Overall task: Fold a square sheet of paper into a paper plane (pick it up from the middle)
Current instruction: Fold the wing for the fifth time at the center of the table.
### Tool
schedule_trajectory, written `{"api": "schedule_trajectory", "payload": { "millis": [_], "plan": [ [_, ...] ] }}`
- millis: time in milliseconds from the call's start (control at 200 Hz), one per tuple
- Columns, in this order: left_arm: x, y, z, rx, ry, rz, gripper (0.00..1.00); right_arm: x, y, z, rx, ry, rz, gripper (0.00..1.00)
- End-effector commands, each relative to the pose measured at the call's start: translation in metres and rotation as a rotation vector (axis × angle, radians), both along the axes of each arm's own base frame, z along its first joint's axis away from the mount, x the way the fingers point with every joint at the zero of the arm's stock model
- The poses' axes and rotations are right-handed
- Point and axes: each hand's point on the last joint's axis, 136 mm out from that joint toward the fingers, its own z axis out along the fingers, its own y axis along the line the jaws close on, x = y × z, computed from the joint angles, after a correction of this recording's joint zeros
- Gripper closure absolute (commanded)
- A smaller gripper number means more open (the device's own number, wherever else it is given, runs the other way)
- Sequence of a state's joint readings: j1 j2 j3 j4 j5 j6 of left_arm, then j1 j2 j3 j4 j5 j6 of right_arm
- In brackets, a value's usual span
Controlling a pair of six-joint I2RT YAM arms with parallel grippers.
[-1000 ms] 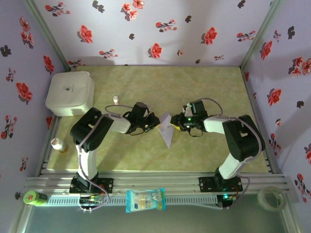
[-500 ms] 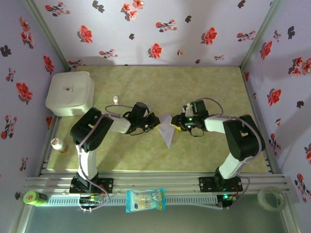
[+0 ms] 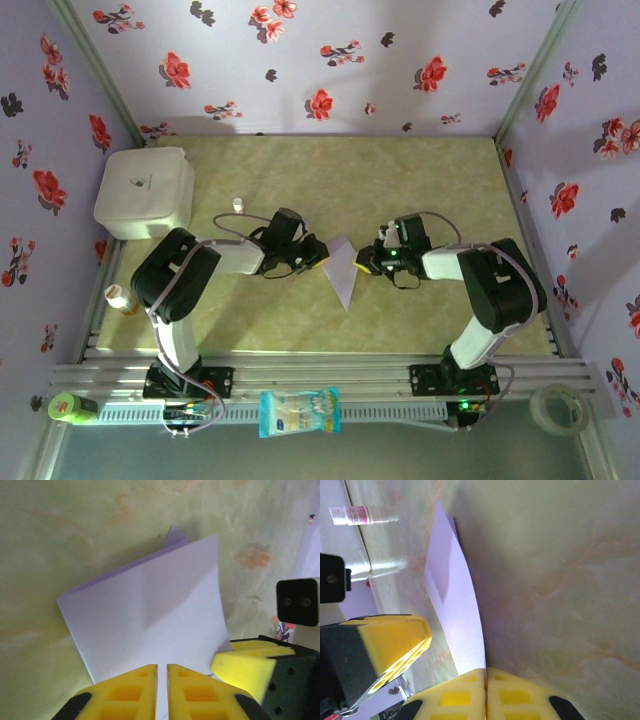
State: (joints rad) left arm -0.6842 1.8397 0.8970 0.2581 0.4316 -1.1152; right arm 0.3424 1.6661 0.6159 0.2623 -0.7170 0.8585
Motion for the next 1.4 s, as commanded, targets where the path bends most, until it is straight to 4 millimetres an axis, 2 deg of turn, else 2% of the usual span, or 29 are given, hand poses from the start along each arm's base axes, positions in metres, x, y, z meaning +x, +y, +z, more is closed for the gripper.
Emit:
{"api": "schedule_trajectory", "payload": {
  "millis": [0, 145, 360, 650, 785, 1210, 1395],
  "plan": [
    [-0.002, -0.008, 0.023, -0.024, -0.035, -0.039, 0.85, 0.005, 0.001, 0.010, 0.015, -0.022, -0.058, 0.93],
    [0.001, -0.008, 0.031, -0.041, -0.052, -0.023, 0.84, 0.006, -0.002, 0.010, 0.004, -0.012, -0.140, 0.94],
    [0.002, -0.006, 0.027, -0.047, -0.050, 0.005, 0.83, 0.002, -0.007, 0.004, -0.046, -0.009, -0.286, 0.94],
    [0.001, -0.001, 0.014, -0.032, -0.033, 0.033, 0.83, -0.007, -0.007, 0.005, -0.096, -0.016, -0.307, 0.93],
    [0.003, -0.002, 0.013, -0.038, -0.031, 0.037, 0.87, -0.009, -0.007, 0.004, -0.087, -0.012, -0.310, 0.92],
    [0.002, -0.007, -0.023, -0.023, 0.030, 0.028, 0.92, -0.009, -0.004, 0.004, -0.068, -0.012, -0.301, 0.91],
    [-0.004, -0.002, -0.041, 0.002, 0.062, 0.030, 0.95, -0.008, -0.004, 0.007, -0.073, -0.037, -0.273, 0.80]
  ]
}}
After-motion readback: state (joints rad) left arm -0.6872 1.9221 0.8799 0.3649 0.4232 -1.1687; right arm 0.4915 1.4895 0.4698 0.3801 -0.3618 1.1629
